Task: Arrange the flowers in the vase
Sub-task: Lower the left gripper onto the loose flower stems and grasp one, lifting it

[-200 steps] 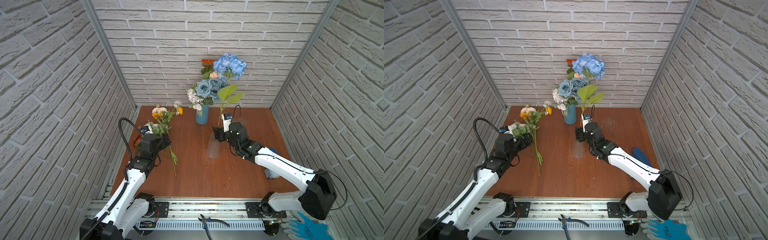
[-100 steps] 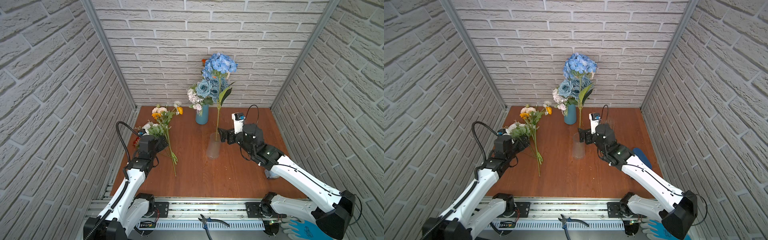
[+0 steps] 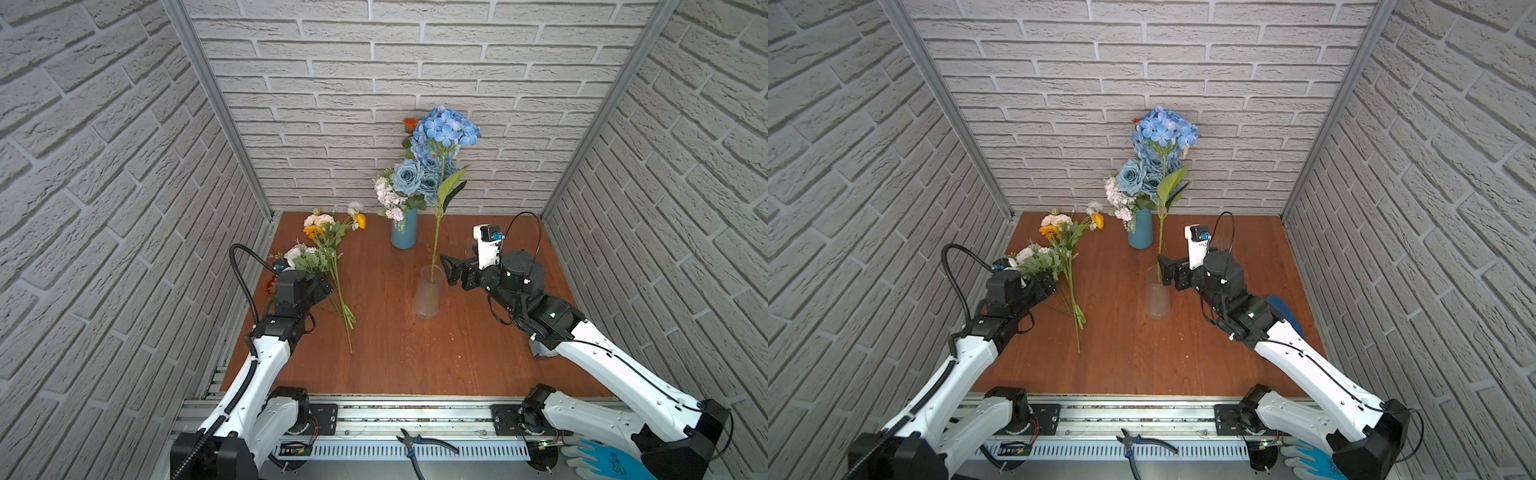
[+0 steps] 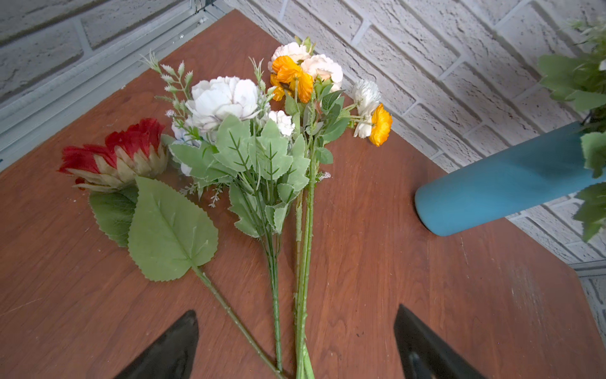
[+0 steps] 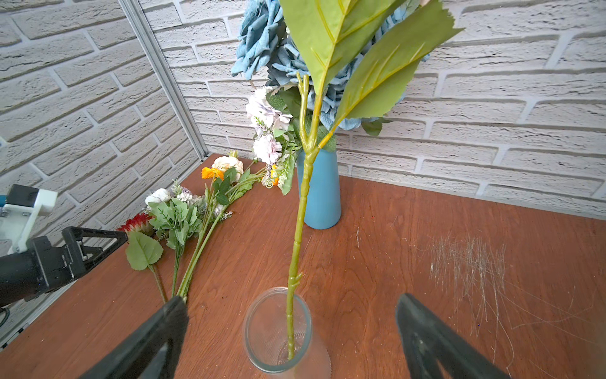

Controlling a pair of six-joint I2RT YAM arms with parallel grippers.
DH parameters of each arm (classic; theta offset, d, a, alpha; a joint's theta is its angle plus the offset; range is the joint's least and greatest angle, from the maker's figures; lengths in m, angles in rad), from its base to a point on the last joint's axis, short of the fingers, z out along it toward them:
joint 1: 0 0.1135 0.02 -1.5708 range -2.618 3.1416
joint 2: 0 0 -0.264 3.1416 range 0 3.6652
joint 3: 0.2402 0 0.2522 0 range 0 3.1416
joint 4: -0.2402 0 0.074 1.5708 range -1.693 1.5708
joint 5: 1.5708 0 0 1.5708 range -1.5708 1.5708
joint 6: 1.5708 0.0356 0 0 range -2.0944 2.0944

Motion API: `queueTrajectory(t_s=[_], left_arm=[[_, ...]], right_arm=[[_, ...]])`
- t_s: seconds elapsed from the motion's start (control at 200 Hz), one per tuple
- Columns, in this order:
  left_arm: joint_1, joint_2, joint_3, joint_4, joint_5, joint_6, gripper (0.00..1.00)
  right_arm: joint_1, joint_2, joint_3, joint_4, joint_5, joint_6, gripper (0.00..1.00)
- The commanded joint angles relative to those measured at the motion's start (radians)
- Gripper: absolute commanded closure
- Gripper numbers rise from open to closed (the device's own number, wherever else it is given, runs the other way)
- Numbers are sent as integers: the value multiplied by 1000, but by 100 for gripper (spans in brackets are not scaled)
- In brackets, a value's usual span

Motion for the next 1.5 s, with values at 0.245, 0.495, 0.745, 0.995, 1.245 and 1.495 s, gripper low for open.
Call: queueTrajectory(t_s=[0.245,0.495,0.745,0.995,1.245,1.495], left_arm=[[51,181,32,151,156,4,32],[25,395,119,140,228,33,47],[-48,526,177,113,215,51,53],[-86,580,156,109,197,40,60],[-96,608,157,114,195,37,62],[-98,635,158,115,192,42,74]], right_arm=[[-3,21,-3,41,-44,-30,0],[-3,27,-11,31,-40,-28,0],[-3,30,-8,0,-31,-22,0],[-3,18,-13,-13,-24,-13,0],[-3,15,-15,-17,-25,-5,0],[-3,0,-21,-23,-16,1,0]])
